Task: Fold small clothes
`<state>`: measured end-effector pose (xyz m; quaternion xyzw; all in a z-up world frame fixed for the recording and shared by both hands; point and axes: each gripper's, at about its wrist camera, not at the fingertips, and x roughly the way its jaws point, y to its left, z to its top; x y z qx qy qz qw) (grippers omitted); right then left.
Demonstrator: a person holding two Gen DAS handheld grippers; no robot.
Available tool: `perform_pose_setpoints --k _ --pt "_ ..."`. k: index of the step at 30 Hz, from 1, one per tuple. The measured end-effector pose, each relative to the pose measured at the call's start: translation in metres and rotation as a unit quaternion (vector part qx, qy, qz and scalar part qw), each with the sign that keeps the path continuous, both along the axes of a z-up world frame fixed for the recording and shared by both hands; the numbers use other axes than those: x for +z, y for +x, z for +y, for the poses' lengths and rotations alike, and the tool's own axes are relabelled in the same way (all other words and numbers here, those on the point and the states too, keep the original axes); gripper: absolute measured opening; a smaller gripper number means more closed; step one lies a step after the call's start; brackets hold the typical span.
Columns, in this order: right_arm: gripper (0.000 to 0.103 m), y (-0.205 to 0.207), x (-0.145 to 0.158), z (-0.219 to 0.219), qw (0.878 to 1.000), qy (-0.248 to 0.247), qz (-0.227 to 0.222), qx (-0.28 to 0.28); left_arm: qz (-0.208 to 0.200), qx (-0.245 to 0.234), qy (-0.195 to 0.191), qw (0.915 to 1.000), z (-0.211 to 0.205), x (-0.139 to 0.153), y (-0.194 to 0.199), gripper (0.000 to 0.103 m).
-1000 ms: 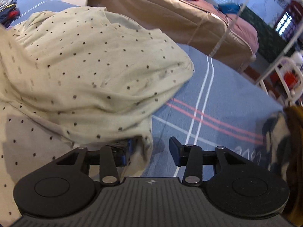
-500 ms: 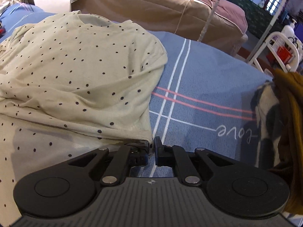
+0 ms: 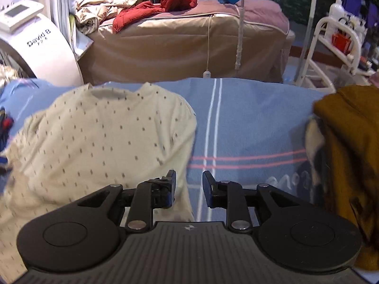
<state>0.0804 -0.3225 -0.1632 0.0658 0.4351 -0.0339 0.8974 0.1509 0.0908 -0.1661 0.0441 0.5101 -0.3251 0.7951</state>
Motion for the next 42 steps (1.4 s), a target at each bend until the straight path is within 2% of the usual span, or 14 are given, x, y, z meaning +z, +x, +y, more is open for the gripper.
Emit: perform_pose_setpoints --k 5,11,13,14,15,18,21,23,26,29,35,39,41,42 --pt "0.041 0.062 -0.023 -0.002 0.998 0.032 0.047 -0.019 -0.015 -0.069 0.036 0.9968 -0.021 -0.007 -0.005 0.061" --pt "0.041 0.086 -0.037 0.010 0.994 0.014 0.102 -0.024 -0.014 -0.088 0.030 0.9956 -0.020 -0.008 -0.004 0.061" --pt "0.033 0.089 -0.040 0.012 0.994 -0.003 0.112 -0.015 -0.013 -0.097 0.034 0.9946 -0.020 -0.009 -0.004 0.061" --pt "0.021 0.089 -0.041 0.012 0.993 -0.008 0.115 -0.013 -0.011 -0.101 0.036 0.9942 -0.020 -0.010 -0.004 0.061" --pt "0.014 0.089 -0.041 0.011 0.993 -0.012 0.114 -0.013 -0.007 -0.106 0.035 0.9938 -0.020 -0.012 -0.003 0.060" --pt "0.008 0.087 -0.039 0.004 0.994 -0.007 0.109 -0.013 -0.004 -0.123 0.047 0.9912 -0.024 -0.018 -0.002 0.059" --pt "0.005 0.087 -0.037 0.002 0.994 -0.006 0.104 -0.010 0.022 -0.132 0.049 0.9898 -0.027 -0.032 0.005 0.052" --pt "0.004 0.086 -0.037 0.000 0.995 0.001 0.102 -0.009 0.028 -0.136 0.057 0.9887 -0.028 -0.043 0.007 0.029" --pt "0.003 0.086 -0.036 -0.001 0.995 0.005 0.098 -0.009 0.029 -0.130 0.062 0.9892 -0.029 -0.051 0.010 0.013" --pt "0.002 0.084 -0.027 -0.005 0.997 0.003 0.080 -0.013 0.014 -0.117 0.061 0.9911 -0.027 -0.042 0.012 0.006" --pt "0.002 0.092 -0.012 -0.024 0.998 0.007 0.057 -0.036 -0.027 -0.058 0.055 0.9964 -0.011 -0.011 0.034 0.005" --pt "0.002 0.106 -0.016 -0.029 0.997 0.010 0.059 -0.052 -0.017 -0.074 0.040 0.9963 -0.014 -0.007 0.044 0.008" --pt "0.002 0.111 -0.023 -0.026 0.996 -0.005 0.071 -0.045 -0.015 -0.092 0.052 0.9943 -0.023 -0.012 0.041 0.027" --pt "0.002 0.112 -0.024 -0.026 0.996 -0.007 0.075 -0.046 -0.008 -0.104 0.051 0.9932 -0.027 -0.017 0.037 0.031"
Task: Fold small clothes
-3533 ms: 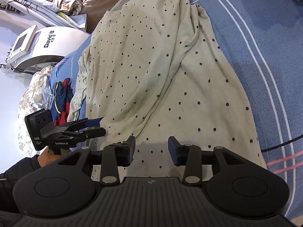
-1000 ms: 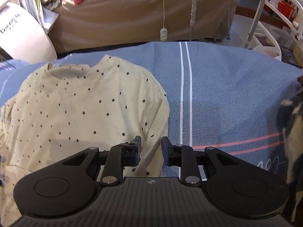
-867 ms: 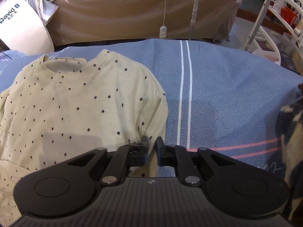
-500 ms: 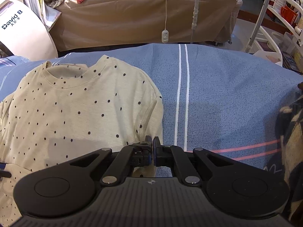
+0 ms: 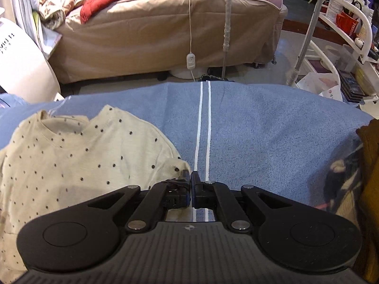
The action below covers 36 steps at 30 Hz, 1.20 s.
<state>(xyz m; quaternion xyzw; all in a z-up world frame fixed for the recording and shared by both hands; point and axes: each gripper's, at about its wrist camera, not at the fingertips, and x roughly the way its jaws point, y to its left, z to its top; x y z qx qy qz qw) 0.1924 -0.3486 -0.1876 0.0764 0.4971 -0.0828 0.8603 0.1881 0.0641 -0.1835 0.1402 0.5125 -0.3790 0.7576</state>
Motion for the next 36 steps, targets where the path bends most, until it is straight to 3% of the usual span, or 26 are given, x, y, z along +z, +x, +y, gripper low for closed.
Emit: perform_pose_setpoints --k 2,9,16,21,24,28,34,36 --pt "0.002 -0.001 -0.001 -0.001 1.000 0.000 0.002 -0.003 0.011 -0.009 0.005 0.9999 -0.005 -0.009 -0.006 0.040" --pt "0.002 -0.005 -0.003 -0.004 1.000 -0.003 0.008 0.000 0.036 0.005 -0.008 0.9993 0.007 -0.020 -0.026 0.050" --pt "0.002 -0.005 -0.006 -0.004 1.000 0.005 0.011 -0.007 0.092 0.081 -0.055 0.9909 0.029 -0.038 -0.023 0.043" --pt "0.003 -0.006 -0.008 -0.009 1.000 0.015 0.014 -0.017 0.130 0.153 -0.124 0.9718 0.053 -0.039 -0.018 0.041" --pt "0.003 -0.006 -0.009 -0.007 1.000 0.013 0.016 -0.014 0.136 0.166 -0.123 0.9689 0.061 -0.044 -0.017 0.039" --pt "0.003 -0.004 -0.009 -0.004 1.000 0.010 0.015 -0.011 0.160 0.166 -0.112 0.9667 0.056 -0.054 -0.015 0.018" --pt "0.003 -0.004 -0.009 -0.003 1.000 0.009 0.017 -0.010 0.154 0.167 -0.112 0.9674 0.042 -0.057 -0.019 0.017" --pt "0.003 -0.004 -0.009 -0.003 1.000 0.008 0.018 -0.010 0.144 0.178 -0.110 0.9671 0.041 -0.056 -0.018 0.011"
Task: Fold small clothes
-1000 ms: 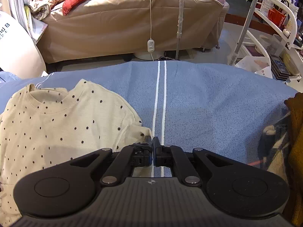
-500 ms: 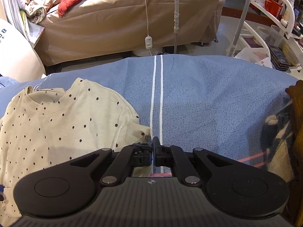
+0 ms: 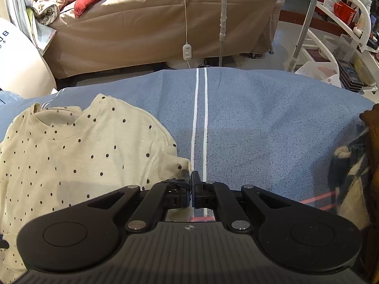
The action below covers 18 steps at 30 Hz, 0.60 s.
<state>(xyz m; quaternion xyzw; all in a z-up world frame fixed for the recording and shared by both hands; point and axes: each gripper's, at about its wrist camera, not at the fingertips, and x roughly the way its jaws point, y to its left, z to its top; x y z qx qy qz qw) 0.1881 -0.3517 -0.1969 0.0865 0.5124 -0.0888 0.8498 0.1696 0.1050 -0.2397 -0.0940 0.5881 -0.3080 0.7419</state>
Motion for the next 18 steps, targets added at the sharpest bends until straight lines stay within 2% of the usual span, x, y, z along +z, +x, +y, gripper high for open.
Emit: perform_pose_setpoints --k 2,5,7,10,12,14,16,18 --pt "0.003 0.000 0.000 0.000 1.000 0.000 0.001 -0.001 0.011 0.007 -0.004 0.9999 0.000 -0.001 0.002 0.004" --pt "0.003 -0.001 0.000 -0.001 1.000 0.002 0.000 -0.001 0.020 -0.006 0.007 0.9997 -0.004 -0.002 -0.001 0.002" --pt "0.003 -0.001 0.000 -0.001 1.000 0.002 -0.001 -0.002 0.002 0.023 0.009 0.9997 0.001 0.004 -0.002 0.002" --pt "0.003 -0.001 0.001 -0.002 1.000 -0.001 -0.001 -0.002 -0.037 0.102 -0.021 0.9939 0.022 0.025 -0.001 0.002" --pt "0.003 -0.001 0.003 -0.004 1.000 -0.005 -0.003 -0.008 -0.049 0.108 -0.025 0.9926 0.026 0.035 0.004 0.002" --pt "0.003 0.001 0.001 -0.006 1.000 -0.003 -0.001 -0.012 -0.050 0.103 -0.009 0.9934 0.025 0.036 0.011 0.002" --pt "0.003 0.002 -0.001 -0.005 1.000 -0.010 0.001 -0.013 -0.053 0.112 0.010 0.9922 0.024 0.030 0.015 0.005" --pt "0.005 0.003 -0.004 -0.005 1.000 -0.005 0.003 -0.020 -0.039 0.130 0.023 0.9905 0.025 0.021 0.021 0.017"
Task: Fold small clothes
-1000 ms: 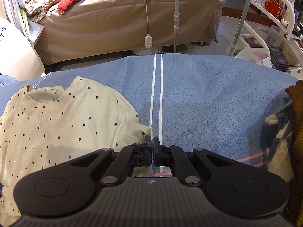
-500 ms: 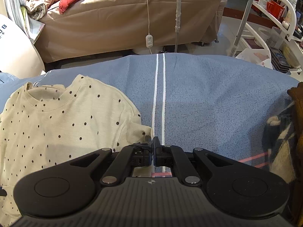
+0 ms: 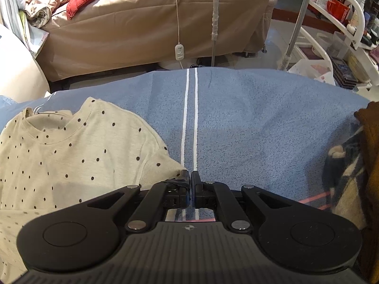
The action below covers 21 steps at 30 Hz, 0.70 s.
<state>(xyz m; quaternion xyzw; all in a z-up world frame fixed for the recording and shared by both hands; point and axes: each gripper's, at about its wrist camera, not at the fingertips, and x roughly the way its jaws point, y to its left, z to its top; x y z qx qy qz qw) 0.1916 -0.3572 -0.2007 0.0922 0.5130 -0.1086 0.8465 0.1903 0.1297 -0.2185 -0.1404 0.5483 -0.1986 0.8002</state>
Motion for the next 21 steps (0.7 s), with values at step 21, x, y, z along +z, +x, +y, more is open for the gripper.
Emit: perform_pose_setpoints --k 21 --pt "0.031 -0.094 -0.024 0.080 0.990 -0.015 -0.009 0.143 -0.019 -0.050 0.044 0.9976 -0.037 -0.008 -0.070 0.060"
